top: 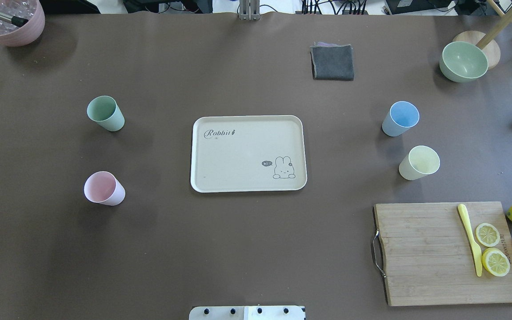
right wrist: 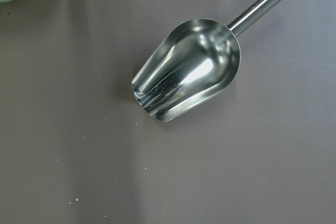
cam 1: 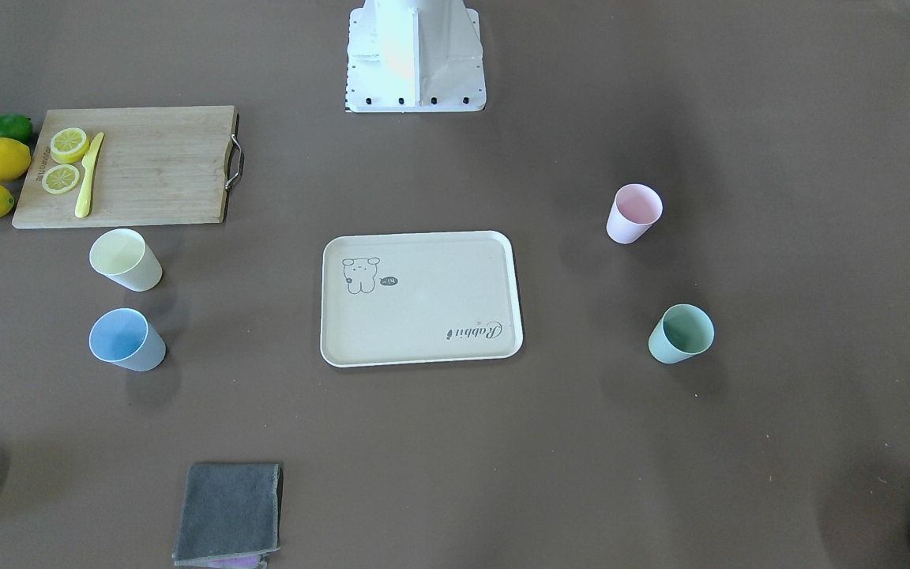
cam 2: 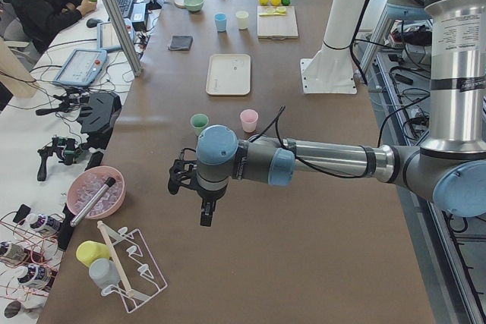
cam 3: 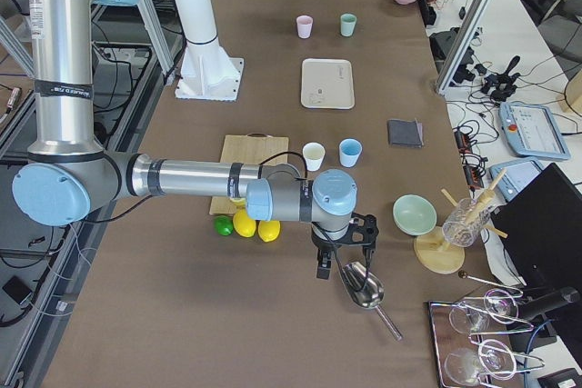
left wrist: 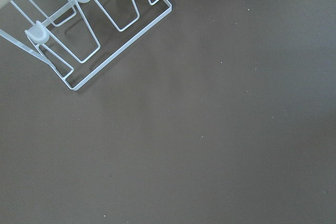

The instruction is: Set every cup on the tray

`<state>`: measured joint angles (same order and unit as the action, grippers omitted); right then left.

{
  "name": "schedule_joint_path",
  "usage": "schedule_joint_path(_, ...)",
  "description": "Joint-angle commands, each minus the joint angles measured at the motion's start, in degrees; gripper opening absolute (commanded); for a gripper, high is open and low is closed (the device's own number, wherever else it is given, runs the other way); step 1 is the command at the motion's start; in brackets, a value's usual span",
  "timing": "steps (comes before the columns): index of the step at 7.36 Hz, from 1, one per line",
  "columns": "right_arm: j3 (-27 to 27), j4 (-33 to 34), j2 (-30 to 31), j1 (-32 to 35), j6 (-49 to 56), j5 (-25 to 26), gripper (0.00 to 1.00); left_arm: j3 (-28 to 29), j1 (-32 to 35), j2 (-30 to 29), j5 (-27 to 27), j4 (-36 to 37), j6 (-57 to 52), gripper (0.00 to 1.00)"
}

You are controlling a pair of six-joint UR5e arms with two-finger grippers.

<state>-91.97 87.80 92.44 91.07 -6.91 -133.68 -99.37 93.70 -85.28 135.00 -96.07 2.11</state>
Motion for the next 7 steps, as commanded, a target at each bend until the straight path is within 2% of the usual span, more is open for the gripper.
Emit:
schedule_joint_path(1, -0.2, -0.2, 0.4, 0.0, 0.1, -0.2, 1.00, 0.0, -0.2, -0.2, 0.1, 0.0, 0.0, 0.98)
schedule_joint_path(7, 0.0, -0.3, 0.9, 0.0, 0.1, -0.2, 1.00, -0.1, -0.2, 0.0, 0.1, -0.1, 0.1, 0.98)
